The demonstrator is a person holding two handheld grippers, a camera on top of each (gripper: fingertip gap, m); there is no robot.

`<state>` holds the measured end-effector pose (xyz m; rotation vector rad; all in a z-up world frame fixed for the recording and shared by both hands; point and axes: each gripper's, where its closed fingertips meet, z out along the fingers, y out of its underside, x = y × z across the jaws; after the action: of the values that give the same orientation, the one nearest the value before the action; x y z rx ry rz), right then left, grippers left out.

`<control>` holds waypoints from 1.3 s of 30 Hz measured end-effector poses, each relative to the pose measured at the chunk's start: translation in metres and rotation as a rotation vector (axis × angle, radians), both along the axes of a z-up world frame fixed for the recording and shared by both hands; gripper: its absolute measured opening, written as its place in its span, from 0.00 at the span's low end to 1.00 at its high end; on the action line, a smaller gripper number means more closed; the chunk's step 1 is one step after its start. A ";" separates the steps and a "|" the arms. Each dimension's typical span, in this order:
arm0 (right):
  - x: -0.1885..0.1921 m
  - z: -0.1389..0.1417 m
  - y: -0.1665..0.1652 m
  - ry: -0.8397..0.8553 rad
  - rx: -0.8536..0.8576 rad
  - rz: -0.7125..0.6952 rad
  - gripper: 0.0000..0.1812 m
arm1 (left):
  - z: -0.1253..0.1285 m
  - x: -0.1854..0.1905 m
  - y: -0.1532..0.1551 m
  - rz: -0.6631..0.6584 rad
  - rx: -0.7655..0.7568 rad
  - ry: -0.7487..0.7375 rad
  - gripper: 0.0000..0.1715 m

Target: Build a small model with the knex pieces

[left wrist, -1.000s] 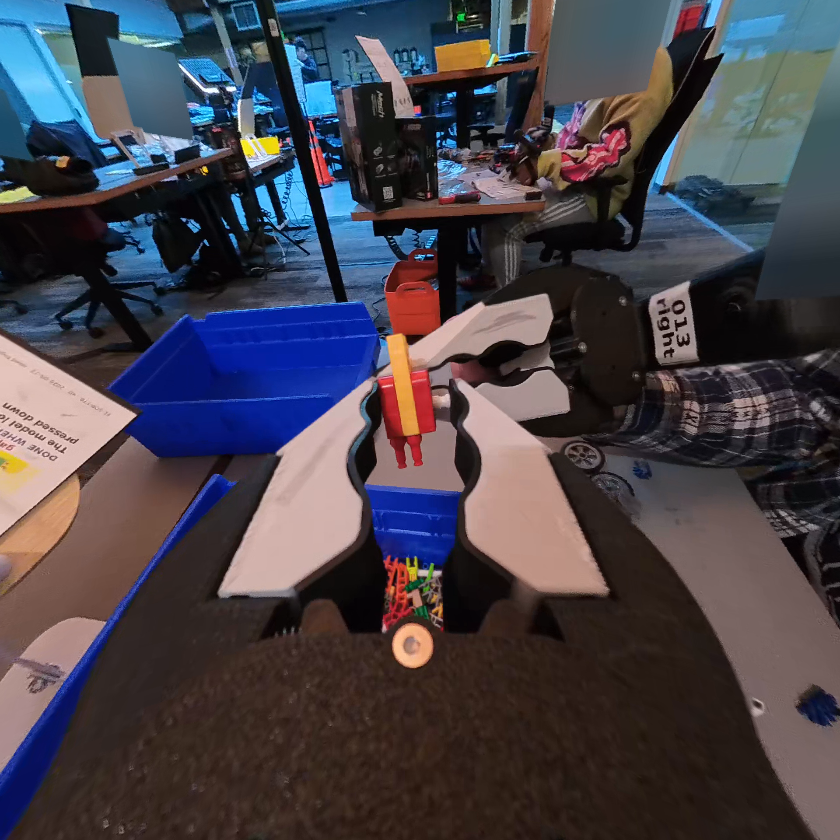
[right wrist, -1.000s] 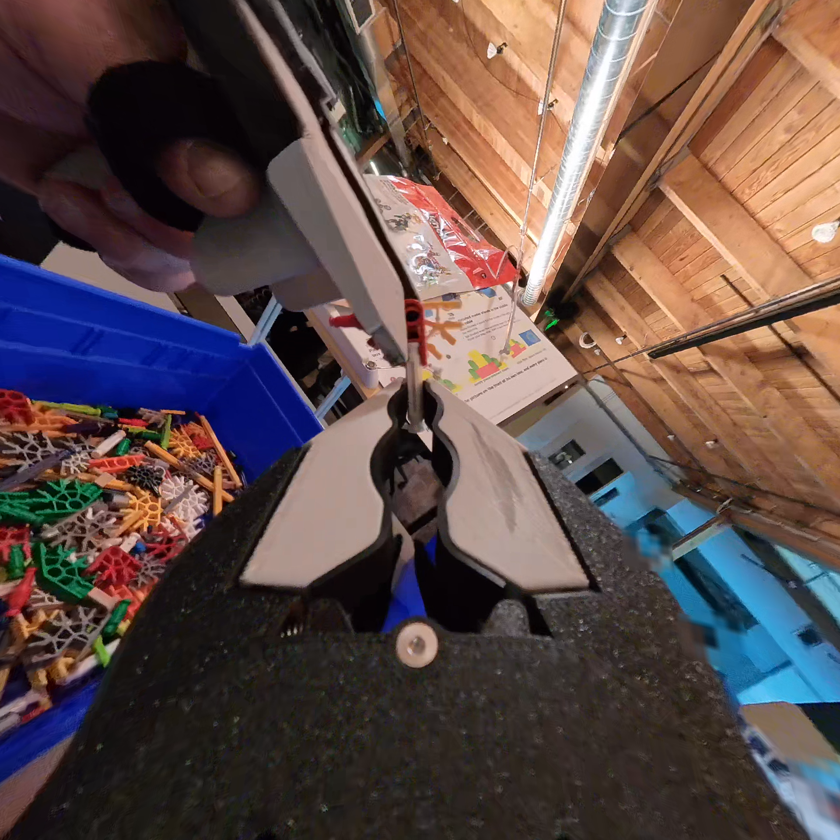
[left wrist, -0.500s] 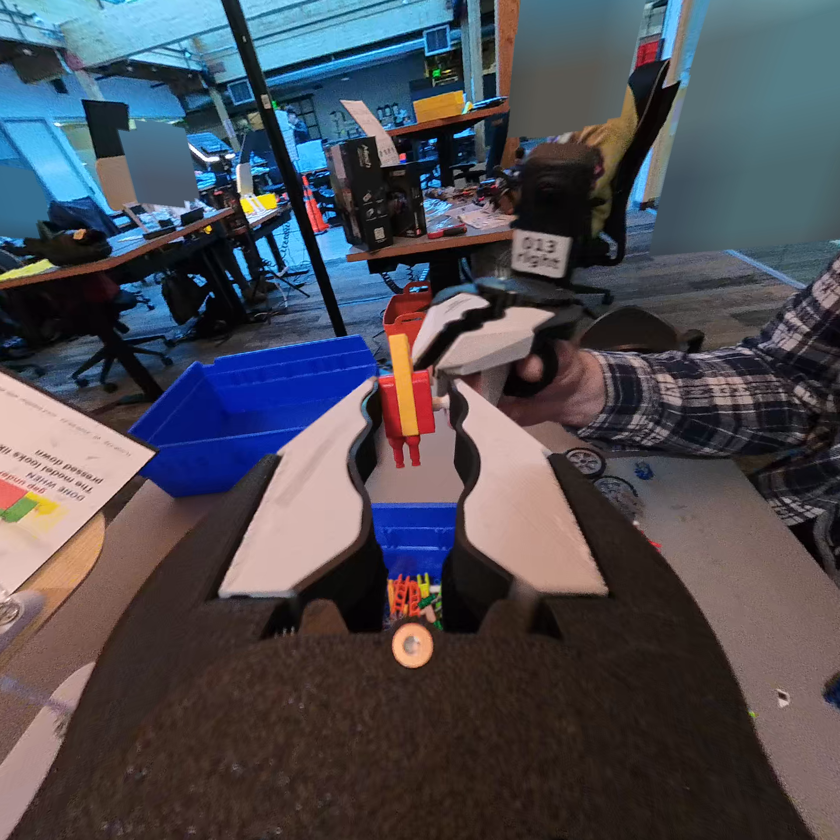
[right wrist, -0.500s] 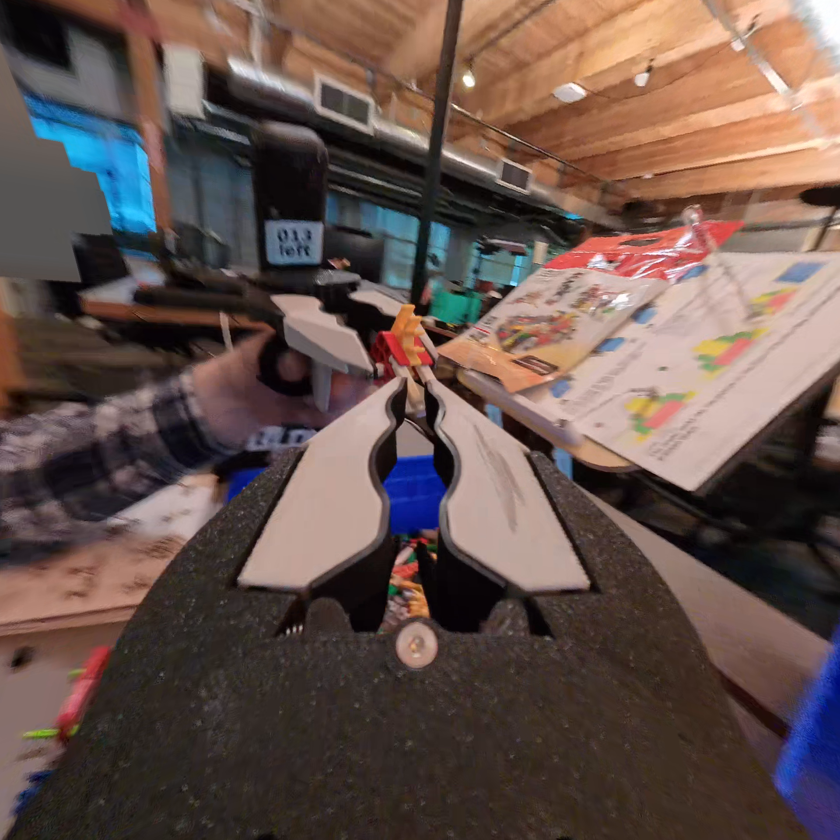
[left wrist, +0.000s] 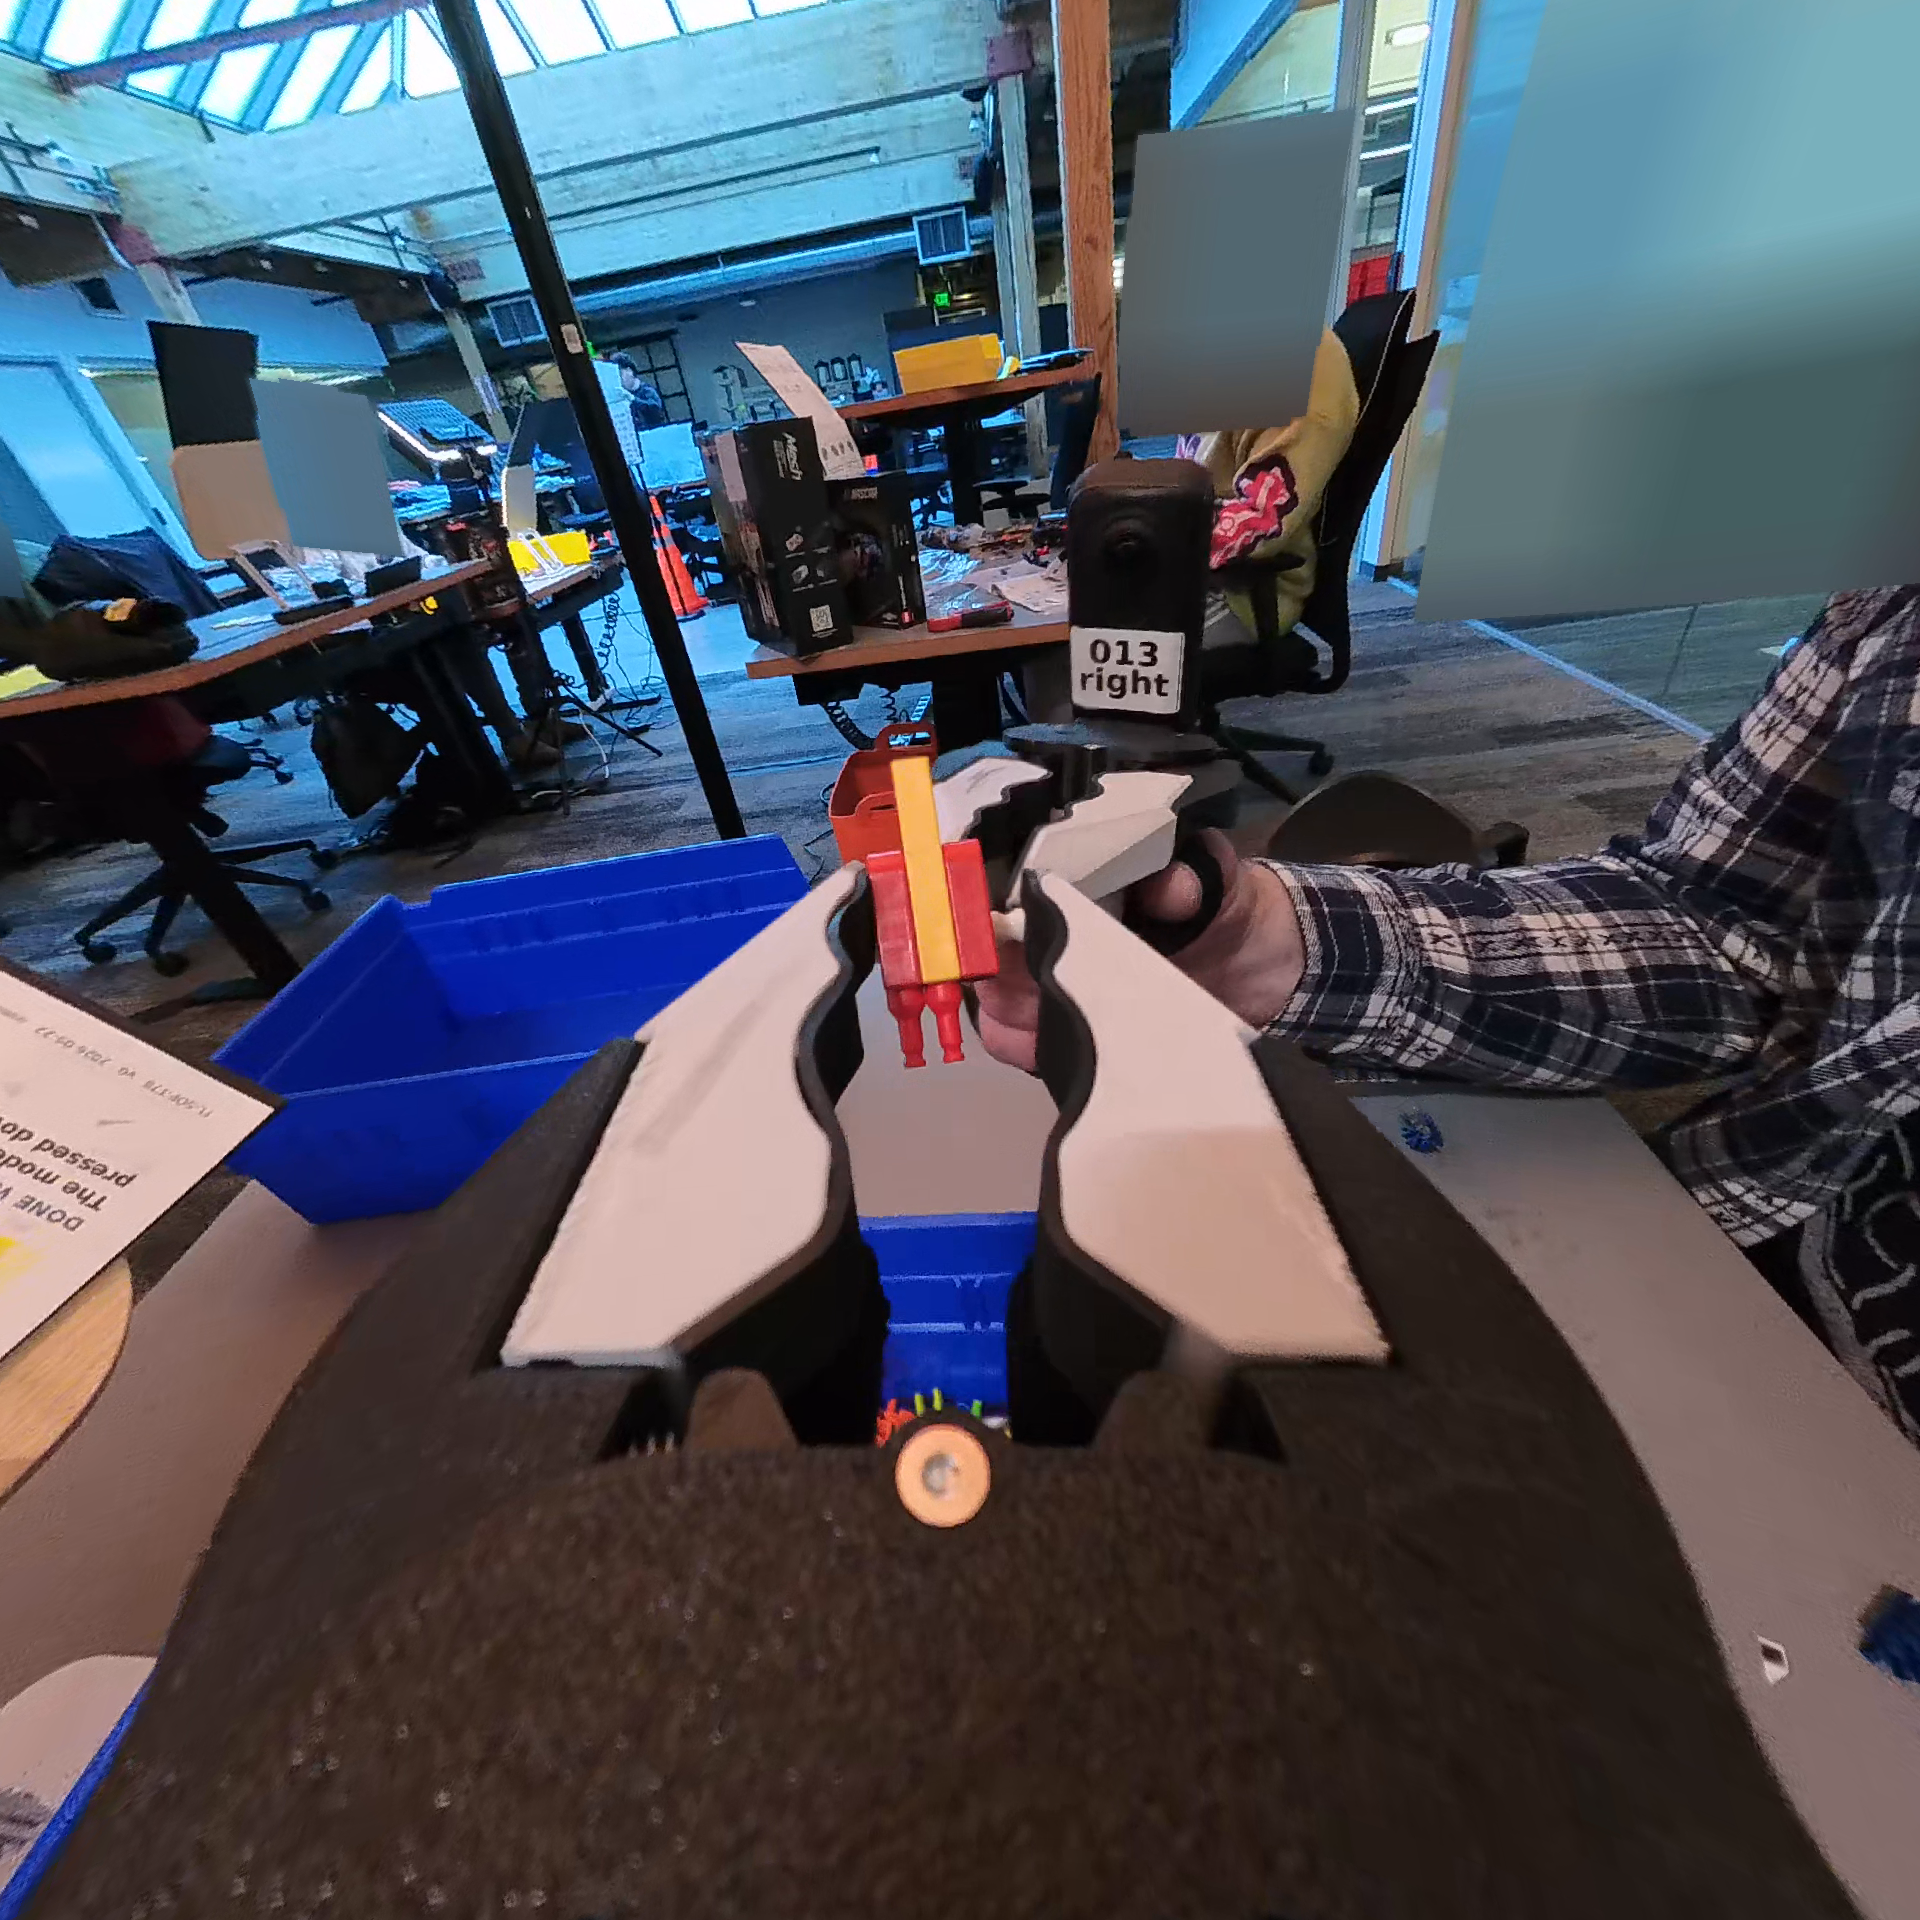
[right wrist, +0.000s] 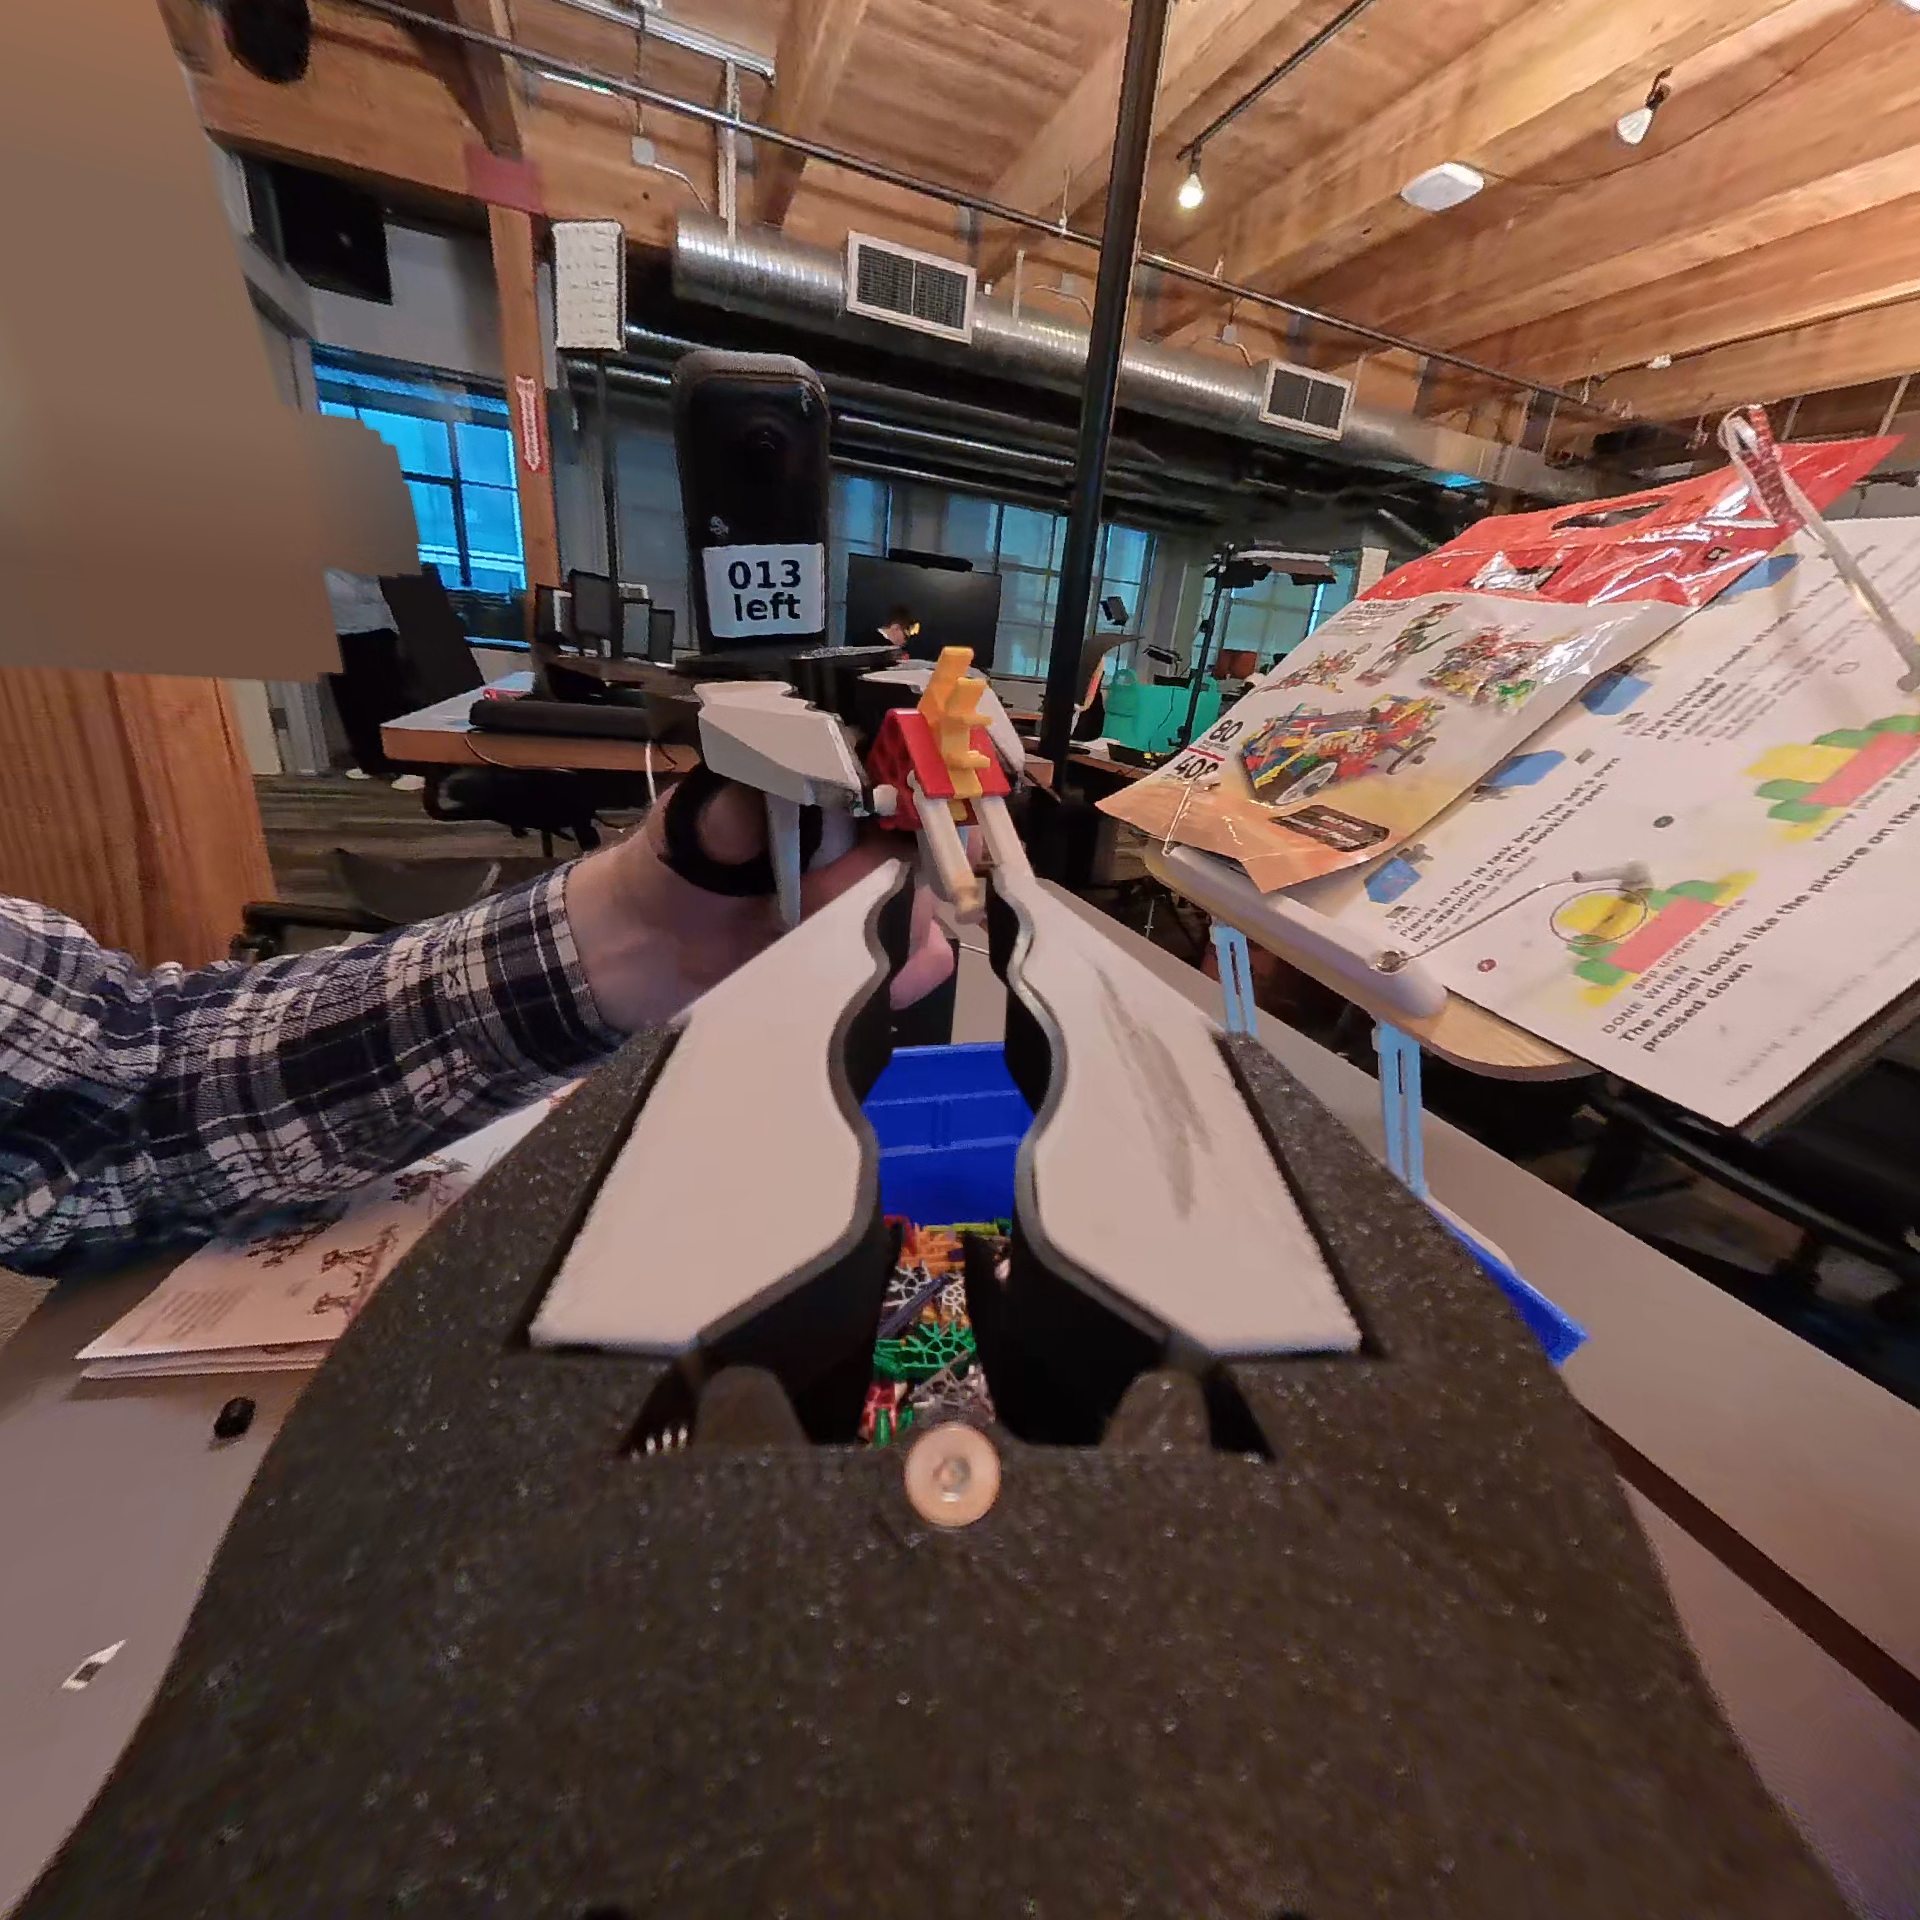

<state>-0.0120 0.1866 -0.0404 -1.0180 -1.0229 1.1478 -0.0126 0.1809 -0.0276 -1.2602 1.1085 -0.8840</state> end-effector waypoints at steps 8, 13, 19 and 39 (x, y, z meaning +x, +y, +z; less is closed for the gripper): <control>0.003 -0.002 0.005 0.004 0.050 -0.044 0.06 | 0.001 0.005 0.005 0.012 -0.029 -0.044 0.15; 0.000 -0.007 0.007 -0.002 0.010 -0.028 0.04 | -0.002 0.006 0.007 -0.006 -0.060 -0.071 0.14; -0.002 -0.007 0.014 -0.077 0.198 -0.220 0.06 | 0.001 0.006 0.014 0.038 -0.102 -0.095 0.14; -0.027 -0.014 -0.013 -0.024 -0.080 0.093 0.01 | 0.003 0.014 0.000 -0.029 -0.115 -0.081 0.10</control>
<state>-0.0388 0.1737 -0.0548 -1.0588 -1.0598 1.2631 0.0019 0.1812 -0.0245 -1.2933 1.0259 -1.0248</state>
